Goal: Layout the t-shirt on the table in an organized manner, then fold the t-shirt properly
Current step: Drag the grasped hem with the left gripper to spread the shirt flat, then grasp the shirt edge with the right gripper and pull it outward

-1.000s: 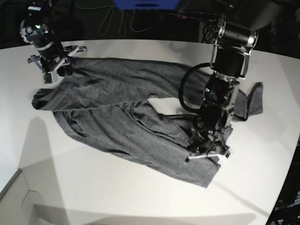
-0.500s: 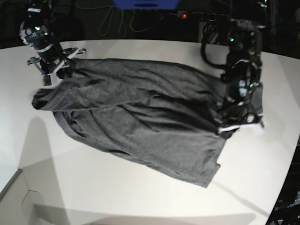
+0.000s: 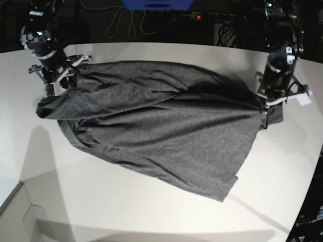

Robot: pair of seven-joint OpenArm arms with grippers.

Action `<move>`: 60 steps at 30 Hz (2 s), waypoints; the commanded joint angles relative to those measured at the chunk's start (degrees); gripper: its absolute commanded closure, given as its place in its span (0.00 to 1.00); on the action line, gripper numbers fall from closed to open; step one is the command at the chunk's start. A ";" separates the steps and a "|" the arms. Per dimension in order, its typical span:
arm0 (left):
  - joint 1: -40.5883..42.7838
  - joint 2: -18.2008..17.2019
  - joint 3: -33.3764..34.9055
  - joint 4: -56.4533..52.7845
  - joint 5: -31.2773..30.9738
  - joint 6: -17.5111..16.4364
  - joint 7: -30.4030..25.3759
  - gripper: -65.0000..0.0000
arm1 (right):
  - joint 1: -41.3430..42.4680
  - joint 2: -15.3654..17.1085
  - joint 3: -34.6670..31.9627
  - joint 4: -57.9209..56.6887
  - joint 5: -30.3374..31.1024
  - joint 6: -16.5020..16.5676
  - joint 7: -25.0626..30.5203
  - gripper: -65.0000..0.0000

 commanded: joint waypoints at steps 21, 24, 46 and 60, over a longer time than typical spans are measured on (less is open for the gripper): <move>5.35 -2.80 -4.70 0.78 -7.80 -0.43 -0.43 1.00 | 8.86 4.43 -3.60 1.31 0.64 -0.16 -3.75 0.76; 6.06 -2.80 -4.62 0.69 -7.80 -0.43 -0.43 1.00 | 15.02 6.72 -7.11 -0.09 0.64 -0.16 -7.97 0.73; 10.10 -1.31 -4.70 0.69 -4.11 -0.43 -0.34 1.00 | 53.08 2.50 -29.97 -56.71 0.64 -0.25 8.99 0.57; 10.28 -0.52 -4.62 0.69 -4.02 -0.43 -0.34 1.00 | 63.28 4.78 -30.06 -85.37 0.46 -7.72 30.36 0.56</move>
